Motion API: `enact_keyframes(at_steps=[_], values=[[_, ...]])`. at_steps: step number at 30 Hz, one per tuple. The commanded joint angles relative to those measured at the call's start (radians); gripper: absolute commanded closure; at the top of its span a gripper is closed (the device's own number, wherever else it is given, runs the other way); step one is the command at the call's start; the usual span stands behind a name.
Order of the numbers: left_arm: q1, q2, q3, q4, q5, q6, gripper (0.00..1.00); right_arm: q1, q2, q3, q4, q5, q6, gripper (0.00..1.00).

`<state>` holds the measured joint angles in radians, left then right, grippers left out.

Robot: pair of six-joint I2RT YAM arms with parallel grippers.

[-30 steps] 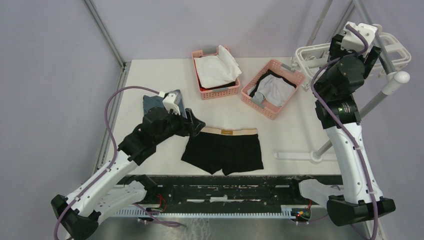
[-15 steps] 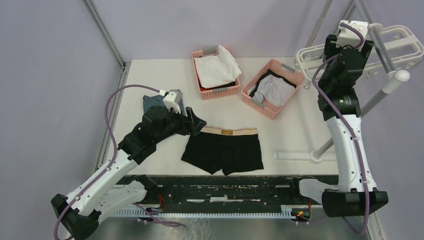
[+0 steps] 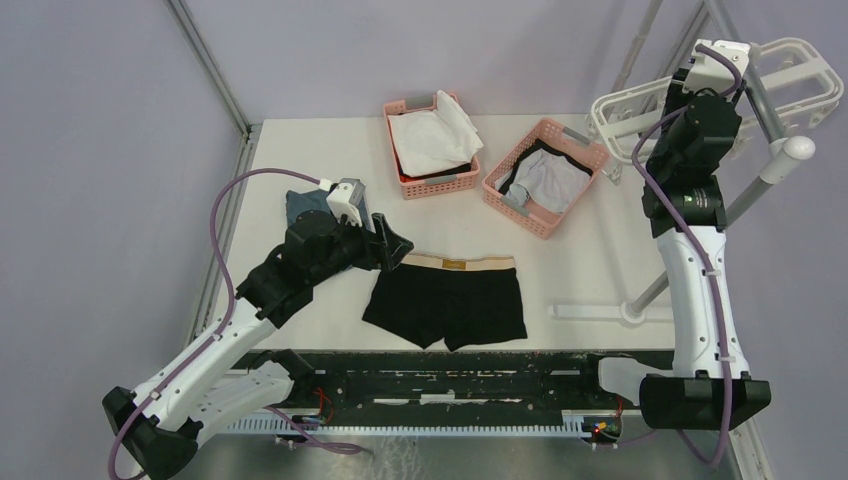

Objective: Clip the underwear to the hanger
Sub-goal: Pick up the hanger from the clothesline.

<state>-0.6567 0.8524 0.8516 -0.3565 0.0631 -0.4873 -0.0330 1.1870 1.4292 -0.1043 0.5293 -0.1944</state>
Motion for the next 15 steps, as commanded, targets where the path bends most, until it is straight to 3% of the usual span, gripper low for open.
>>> enact_keyframes(at_steps=[1,4,11,15], values=[[0.003,-0.009,0.027,0.051,0.018,-0.022,0.18,-0.007,0.010,-0.008,0.054,-0.016,-0.003,0.53],[0.003,-0.009,0.024,0.053,0.018,-0.021,0.18,-0.011,0.011,-0.005,0.090,-0.014,-0.019,0.61],[0.003,-0.015,0.026,0.035,0.011,-0.004,0.18,-0.021,0.015,-0.008,0.194,0.017,-0.076,0.99],[0.003,-0.012,0.024,0.034,0.008,0.001,0.18,-0.024,0.014,-0.009,0.252,0.030,-0.123,1.00]])
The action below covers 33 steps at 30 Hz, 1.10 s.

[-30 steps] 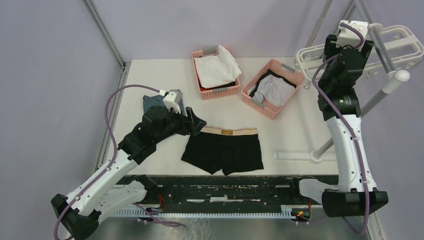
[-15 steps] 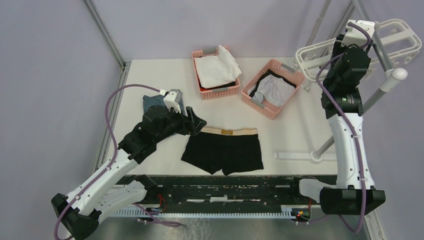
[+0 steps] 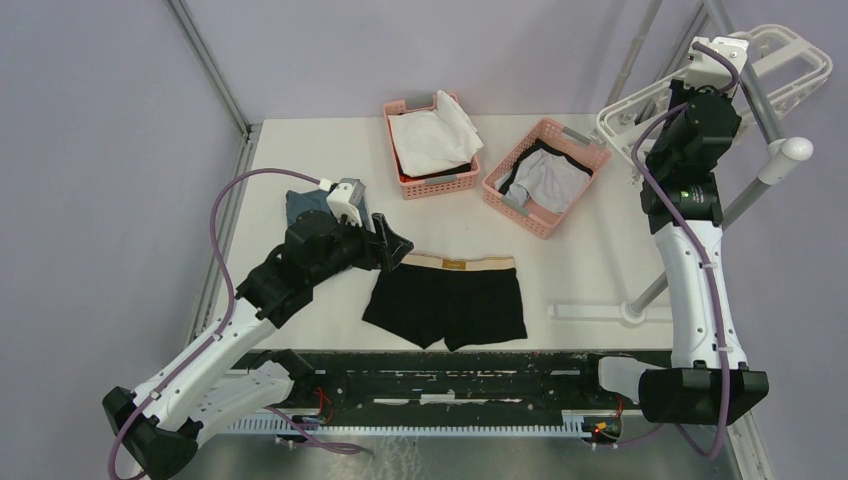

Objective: Clip the underwear to the hanger
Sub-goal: Pick up the hanger from the clothesline.

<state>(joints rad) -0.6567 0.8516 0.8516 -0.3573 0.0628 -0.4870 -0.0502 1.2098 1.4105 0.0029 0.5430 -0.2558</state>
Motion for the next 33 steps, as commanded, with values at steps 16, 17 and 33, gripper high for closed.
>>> enact_keyframes(at_steps=[16,17,33], values=[[0.003,-0.026,-0.006,0.045,-0.002,0.014,0.18,-0.010,-0.012,0.068,0.290,-0.085,-0.093,1.00],[0.003,-0.026,-0.007,0.048,-0.002,0.014,0.17,-0.010,-0.012,0.072,0.273,-0.104,-0.078,1.00],[0.003,-0.039,-0.011,0.053,-0.009,0.022,0.17,-0.009,-0.040,0.039,0.171,-0.385,0.061,1.00]])
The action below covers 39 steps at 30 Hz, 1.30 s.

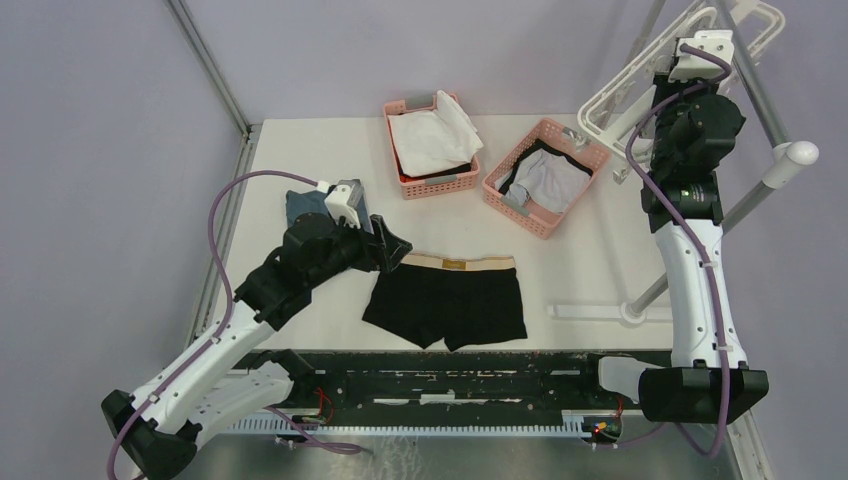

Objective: Clip the underwear to the hanger
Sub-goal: Pick up the hanger from the clothesline.

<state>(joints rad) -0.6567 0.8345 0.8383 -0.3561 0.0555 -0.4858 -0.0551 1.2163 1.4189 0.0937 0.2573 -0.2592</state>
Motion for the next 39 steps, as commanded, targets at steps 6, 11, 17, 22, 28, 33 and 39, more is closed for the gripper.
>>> enact_keyframes(at_steps=[6,11,17,22,28,33,39], values=[[0.003,-0.059,-0.004,0.029,-0.031,0.032,0.16,-0.005,-0.038,0.049,0.020,-0.168,0.125,1.00],[0.003,-0.070,-0.011,0.023,-0.043,0.034,0.16,-0.003,-0.041,0.052,-0.027,-0.299,0.227,1.00],[0.004,-0.094,-0.048,0.058,-0.042,0.003,0.16,0.017,-0.040,0.037,-0.066,-0.505,0.367,1.00],[0.003,-0.127,-0.076,0.070,-0.059,-0.009,0.16,0.091,-0.050,-0.007,-0.080,-0.520,0.401,1.00],[0.003,-0.156,-0.110,0.096,-0.095,-0.030,0.15,0.273,-0.066,-0.053,-0.182,-0.342,0.376,1.00],[0.004,-0.156,-0.097,0.081,-0.116,-0.031,0.14,0.448,-0.099,-0.136,-0.190,-0.048,0.350,1.00],[0.003,-0.167,-0.041,0.014,-0.180,-0.019,0.13,0.803,-0.073,-0.203,-0.118,0.590,0.231,1.00]])
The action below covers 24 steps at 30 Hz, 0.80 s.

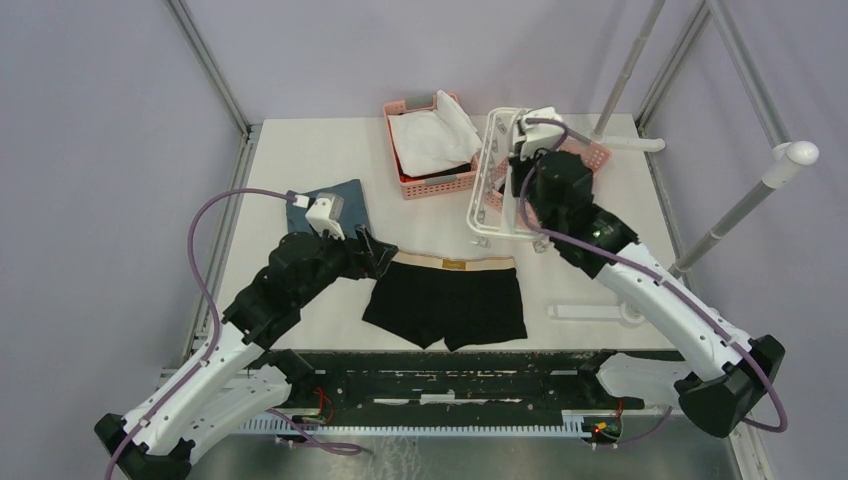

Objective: Clip the underwear to the hanger
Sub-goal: Pick up the hanger from the clothesline, then place the hanger at the center of the board.

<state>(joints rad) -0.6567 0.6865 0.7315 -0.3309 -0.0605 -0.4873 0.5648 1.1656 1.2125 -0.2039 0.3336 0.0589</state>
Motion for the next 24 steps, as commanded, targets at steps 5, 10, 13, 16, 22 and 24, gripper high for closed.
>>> enact_keyframes(at_steps=[5,10,13,16,22,24], values=[[0.003,-0.072,0.099,-0.065,-0.122,-0.007,0.12,0.405,0.083,-0.021,0.345,1.002,-0.073,1.00],[0.004,-0.139,0.117,-0.119,-0.159,0.010,0.11,0.534,0.214,0.058,0.098,1.258,0.347,1.00],[0.004,-0.170,0.132,-0.159,-0.170,0.015,0.11,0.603,0.373,0.181,-0.071,1.499,0.514,1.00],[0.003,-0.199,0.141,-0.187,-0.173,0.021,0.11,0.643,0.452,0.189,0.114,1.516,0.452,1.00],[0.003,-0.228,0.162,-0.233,-0.169,0.030,0.11,0.639,0.618,0.170,0.709,1.518,0.050,1.00],[0.003,-0.233,0.162,-0.239,-0.165,0.030,0.11,0.626,0.670,0.159,0.908,1.519,-0.078,1.00]])
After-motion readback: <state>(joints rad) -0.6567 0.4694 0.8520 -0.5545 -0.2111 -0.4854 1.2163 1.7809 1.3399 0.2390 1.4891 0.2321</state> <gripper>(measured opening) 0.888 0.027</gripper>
